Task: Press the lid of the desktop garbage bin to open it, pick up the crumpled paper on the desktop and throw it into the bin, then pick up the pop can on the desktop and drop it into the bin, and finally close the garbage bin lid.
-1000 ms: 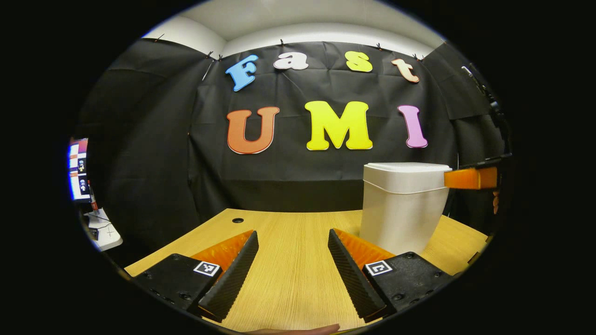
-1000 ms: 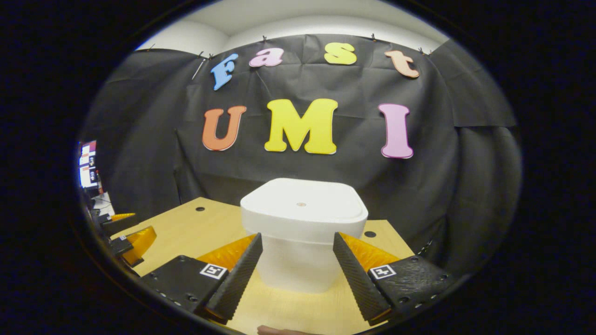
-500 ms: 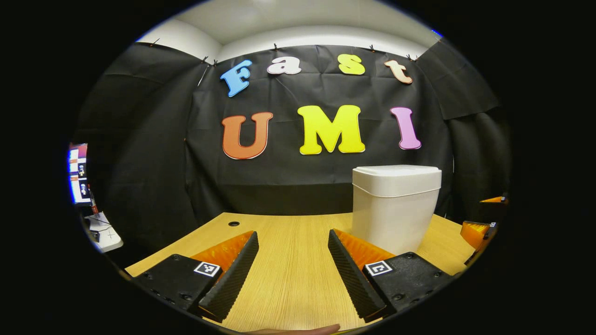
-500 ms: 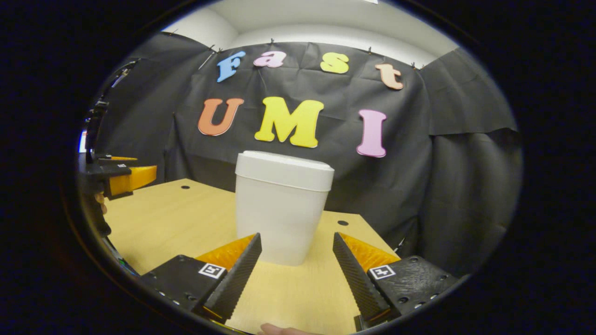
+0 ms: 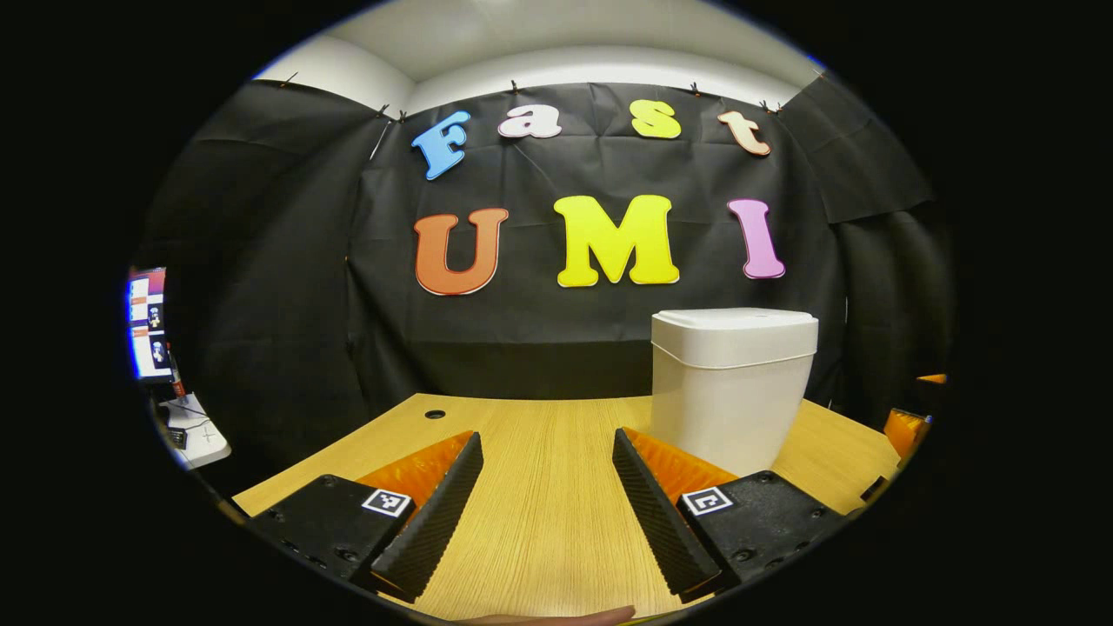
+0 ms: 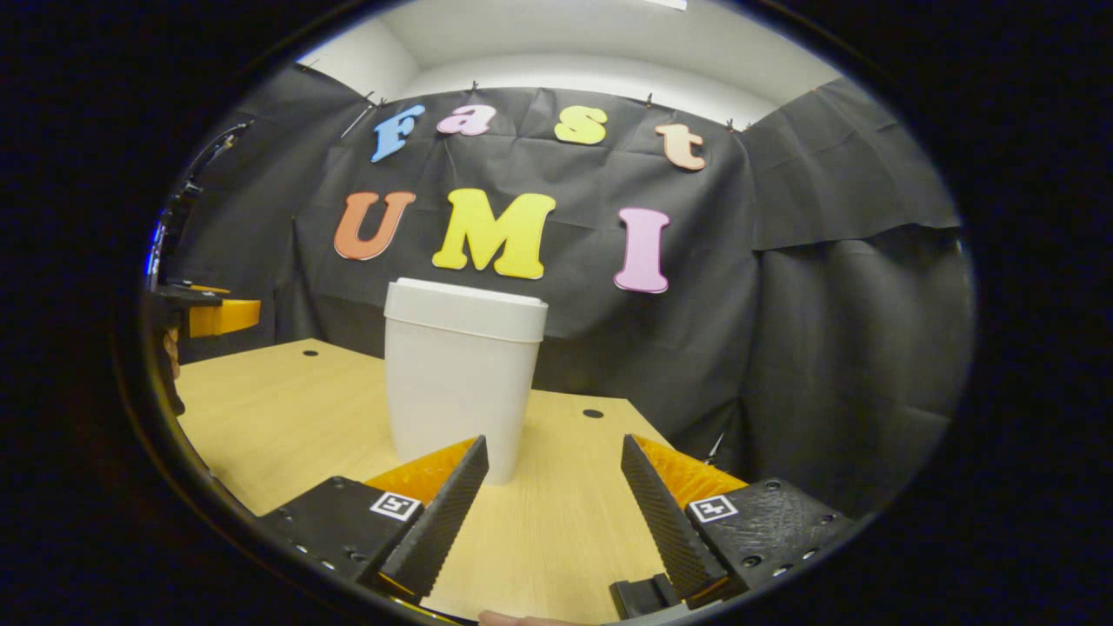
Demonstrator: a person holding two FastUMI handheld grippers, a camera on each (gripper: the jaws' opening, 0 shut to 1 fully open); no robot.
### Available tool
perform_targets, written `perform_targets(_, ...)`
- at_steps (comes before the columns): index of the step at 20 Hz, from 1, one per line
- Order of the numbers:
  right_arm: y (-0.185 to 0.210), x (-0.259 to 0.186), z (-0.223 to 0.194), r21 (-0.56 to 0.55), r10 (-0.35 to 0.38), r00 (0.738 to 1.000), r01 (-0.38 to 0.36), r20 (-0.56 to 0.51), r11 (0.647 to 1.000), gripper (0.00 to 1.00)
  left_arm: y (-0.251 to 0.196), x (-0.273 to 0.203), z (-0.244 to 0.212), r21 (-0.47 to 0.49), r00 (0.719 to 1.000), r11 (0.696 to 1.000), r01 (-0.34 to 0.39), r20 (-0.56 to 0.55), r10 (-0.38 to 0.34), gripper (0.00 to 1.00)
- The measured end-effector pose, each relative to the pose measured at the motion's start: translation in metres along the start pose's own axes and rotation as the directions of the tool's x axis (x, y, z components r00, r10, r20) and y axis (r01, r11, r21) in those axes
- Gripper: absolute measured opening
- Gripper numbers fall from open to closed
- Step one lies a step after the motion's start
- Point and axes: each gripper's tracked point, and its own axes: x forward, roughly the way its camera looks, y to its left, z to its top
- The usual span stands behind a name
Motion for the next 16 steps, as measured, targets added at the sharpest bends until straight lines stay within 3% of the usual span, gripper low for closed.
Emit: perform_targets(16,0.030,-0.007,0.026,-0.042,0.038,0.997,-0.035,0.069,0.999,0.96,-0.009,0.000,0.002,-0.015,0.999,0.999,0.032,0.019,-0.032,0.97)
